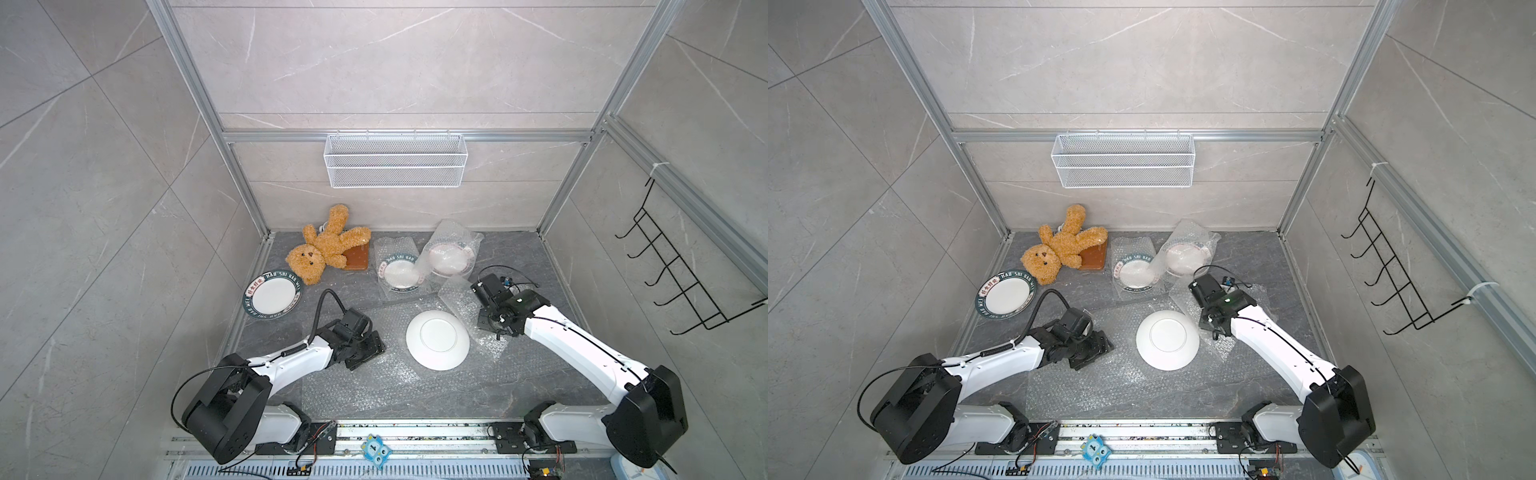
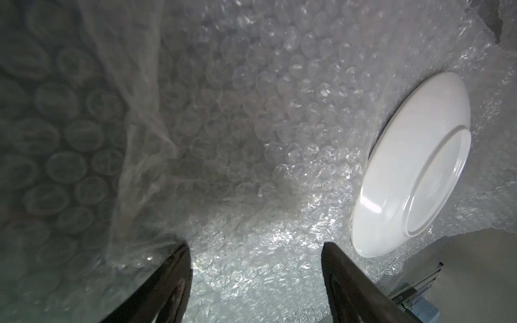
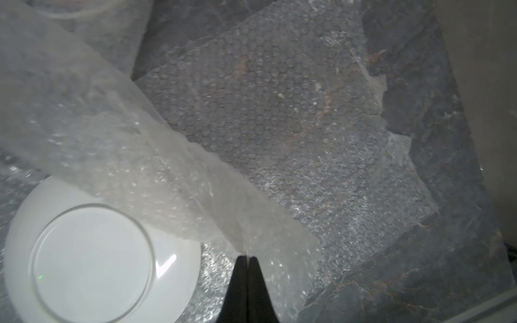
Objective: Unpack dinner plates from bubble wrap
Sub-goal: Unwrap the bubble wrap.
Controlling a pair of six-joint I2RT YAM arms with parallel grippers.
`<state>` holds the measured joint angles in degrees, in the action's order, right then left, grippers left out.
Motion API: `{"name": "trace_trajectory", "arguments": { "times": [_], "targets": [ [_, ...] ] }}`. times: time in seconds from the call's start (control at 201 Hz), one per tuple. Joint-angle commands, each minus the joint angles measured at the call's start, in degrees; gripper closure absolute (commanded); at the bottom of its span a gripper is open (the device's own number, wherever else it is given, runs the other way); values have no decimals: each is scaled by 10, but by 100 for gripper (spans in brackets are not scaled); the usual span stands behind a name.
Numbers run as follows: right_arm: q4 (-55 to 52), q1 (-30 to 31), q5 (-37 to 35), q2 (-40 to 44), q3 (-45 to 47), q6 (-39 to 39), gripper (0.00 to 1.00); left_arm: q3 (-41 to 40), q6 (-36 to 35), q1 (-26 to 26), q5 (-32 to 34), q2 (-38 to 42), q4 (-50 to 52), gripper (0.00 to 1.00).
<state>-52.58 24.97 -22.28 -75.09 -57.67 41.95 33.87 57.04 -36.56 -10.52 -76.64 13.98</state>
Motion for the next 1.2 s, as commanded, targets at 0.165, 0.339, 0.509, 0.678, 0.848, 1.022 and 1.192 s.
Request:
{"name": "trace_trajectory", "arguments": {
  "times": [0.165,0.339,0.509,0.678,0.848,1.022,1.192],
  "targets": [
    [9,-102,33,18,13,-26,100,31,-35,15,-7,4,23,24],
    [32,-126,60,13,21,-36,100,27,-62,24,9,104,38,15],
    [44,-135,82,17,40,-47,100,16,-79,66,19,146,94,10],
    [48,-174,88,20,60,-48,100,16,-99,90,24,123,101,11],
    [61,-237,90,5,58,-51,100,20,-103,92,7,104,84,13],
    [86,-280,84,-63,38,-57,100,30,-101,92,3,105,82,13],
    [100,-319,80,-110,19,-58,100,50,-105,94,-3,93,85,13]
  ]
}}
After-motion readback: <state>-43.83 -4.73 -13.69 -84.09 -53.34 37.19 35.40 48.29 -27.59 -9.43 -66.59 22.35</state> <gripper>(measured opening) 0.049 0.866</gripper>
